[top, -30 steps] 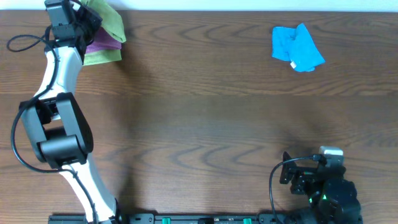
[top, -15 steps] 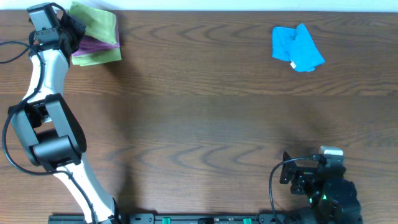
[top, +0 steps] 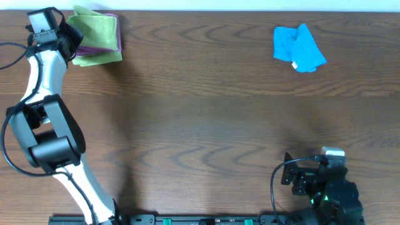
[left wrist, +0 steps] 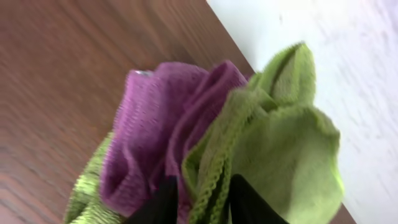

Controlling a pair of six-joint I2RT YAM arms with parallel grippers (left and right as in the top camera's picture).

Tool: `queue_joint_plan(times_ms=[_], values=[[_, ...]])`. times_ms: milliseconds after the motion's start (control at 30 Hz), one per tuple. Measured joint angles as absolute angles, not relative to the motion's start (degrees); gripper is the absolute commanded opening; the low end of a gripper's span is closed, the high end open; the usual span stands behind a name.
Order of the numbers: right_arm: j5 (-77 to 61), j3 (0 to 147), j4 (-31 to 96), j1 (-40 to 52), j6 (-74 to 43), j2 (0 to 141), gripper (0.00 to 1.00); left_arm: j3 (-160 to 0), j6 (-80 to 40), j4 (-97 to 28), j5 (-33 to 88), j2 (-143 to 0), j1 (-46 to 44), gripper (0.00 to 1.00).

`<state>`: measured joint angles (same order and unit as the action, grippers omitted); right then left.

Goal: Fold the cloth
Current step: 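Carry the cloth with the left gripper onto the purple cloth stack, then release the cloth on the stack and retract the left arm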

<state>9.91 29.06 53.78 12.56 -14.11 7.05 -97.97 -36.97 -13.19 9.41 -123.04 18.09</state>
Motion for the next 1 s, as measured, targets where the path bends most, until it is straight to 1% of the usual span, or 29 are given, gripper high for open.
queue_joint_plan(times_ms=[100,167,333,400,467,800,933,1000], values=[[9.91,29.06,53.78,12.56,-14.09,7.05,0.99,-97.97,-36.58,-13.3,8.64,-123.04,19.09,0.42],[9.91,29.06,53.78,12.56,-14.09,7.05,0.99,-97.97,-36.29,-13.5,8.51,-123.04,19.77,0.5],[9.91,29.06,53.8,12.56,-14.09,7.05,0.99,-97.97,-35.99,-15.05,8.29,-123.04,21.43,0.83],[9.91,29.06,53.78,12.56,-14.09,7.05,0.99,-97.97,-35.68,-15.31,8.29,-123.04,21.87,0.97],[9.91,29.06,53.78,12.56,-14.09,7.05,0.99,-97.97,-36.1,-15.51,8.32,-123.04,22.46,0.95],[9.91,29.06,53.78,12.56,-14.09,7.05,0.99,-97.97,-34.94,-16.51,9.76,-122.02,25.36,0.95],[9.93,29.06,53.8,12.56,-14.11,7.05,0.99,-97.97,-32.69,-19.16,10.83,-117.25,25.76,0.95],[9.93,29.06,53.8,12.56,-14.11,7.05,0.99,-97.97,-30.55,-21.82,11.57,-111.13,25.67,0.96]])
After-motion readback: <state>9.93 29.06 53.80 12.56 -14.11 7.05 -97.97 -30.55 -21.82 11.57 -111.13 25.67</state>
